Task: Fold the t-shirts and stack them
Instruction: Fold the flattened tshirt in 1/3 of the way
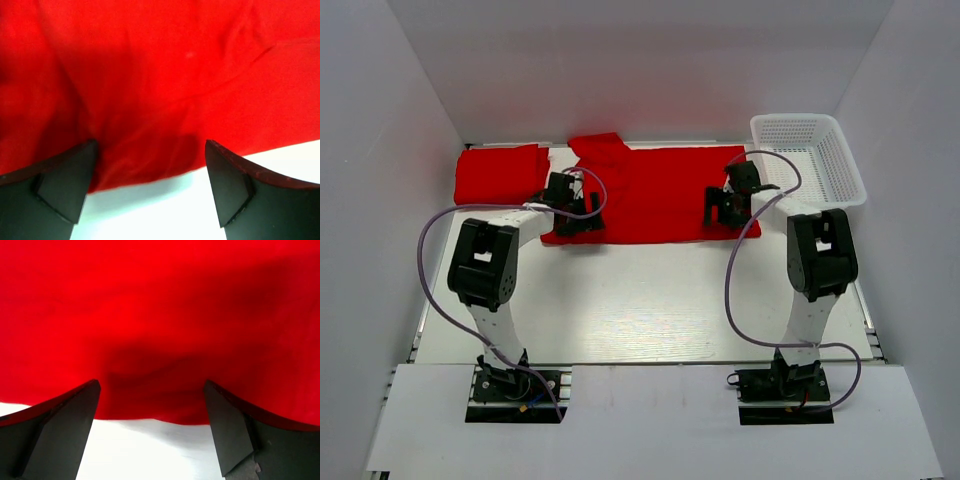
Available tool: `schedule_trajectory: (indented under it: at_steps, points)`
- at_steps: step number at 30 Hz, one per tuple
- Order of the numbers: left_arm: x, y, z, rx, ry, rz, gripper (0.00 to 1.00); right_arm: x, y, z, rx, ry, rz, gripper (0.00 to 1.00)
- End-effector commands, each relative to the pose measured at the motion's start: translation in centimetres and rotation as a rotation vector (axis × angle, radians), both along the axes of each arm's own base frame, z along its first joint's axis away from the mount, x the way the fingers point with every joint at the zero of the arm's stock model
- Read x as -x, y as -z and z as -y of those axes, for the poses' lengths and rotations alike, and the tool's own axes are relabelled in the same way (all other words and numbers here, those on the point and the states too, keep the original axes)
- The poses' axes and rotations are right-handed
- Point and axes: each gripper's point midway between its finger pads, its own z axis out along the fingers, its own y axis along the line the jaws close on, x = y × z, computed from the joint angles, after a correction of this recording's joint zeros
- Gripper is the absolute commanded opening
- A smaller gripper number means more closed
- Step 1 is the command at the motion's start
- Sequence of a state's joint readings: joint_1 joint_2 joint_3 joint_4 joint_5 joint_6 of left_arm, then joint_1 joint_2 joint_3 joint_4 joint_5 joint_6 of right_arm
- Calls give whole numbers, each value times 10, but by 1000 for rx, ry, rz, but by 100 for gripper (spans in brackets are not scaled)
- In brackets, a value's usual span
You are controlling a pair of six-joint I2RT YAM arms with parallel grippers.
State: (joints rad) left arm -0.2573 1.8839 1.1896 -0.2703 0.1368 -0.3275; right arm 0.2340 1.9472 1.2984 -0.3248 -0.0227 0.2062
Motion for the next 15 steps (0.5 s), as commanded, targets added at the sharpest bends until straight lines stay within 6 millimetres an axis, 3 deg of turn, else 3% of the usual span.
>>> schedule_trajectory:
  at_steps: [1,2,4,6,7,8,9,10,11,13,14,15]
  points:
    - [34,25,-5,8,-33,-119,100,26,25,19,41,102,-70,90]
    - [53,41,-10,-2,-42,-173,100,32,27,21,37,136,-80,90]
    - [82,49,-13,4,-54,-253,100,56,36,25,47,149,-128,90]
    - [126,55,-23,5,-104,-342,100,82,31,28,39,170,-145,90]
    - [159,64,-26,-5,-93,-406,100,103,33,25,14,160,-173,90]
    - [175,63,-30,-1,-113,-426,100,123,35,29,8,169,-193,90]
    - [185,48,-28,35,-119,-402,100,144,37,32,1,181,-218,90]
    - [222,56,-35,30,-129,-485,100,159,38,25,-38,160,-247,90]
    - [238,53,-35,37,-130,-500,100,196,49,25,-46,151,-312,90]
    - [271,40,-37,65,-158,-528,100,218,42,18,-101,128,-319,90]
    - [279,34,-33,99,-148,-523,100,221,25,10,-156,103,-266,90]
    - [286,25,-25,158,-140,-529,100,258,40,9,-169,73,-345,90]
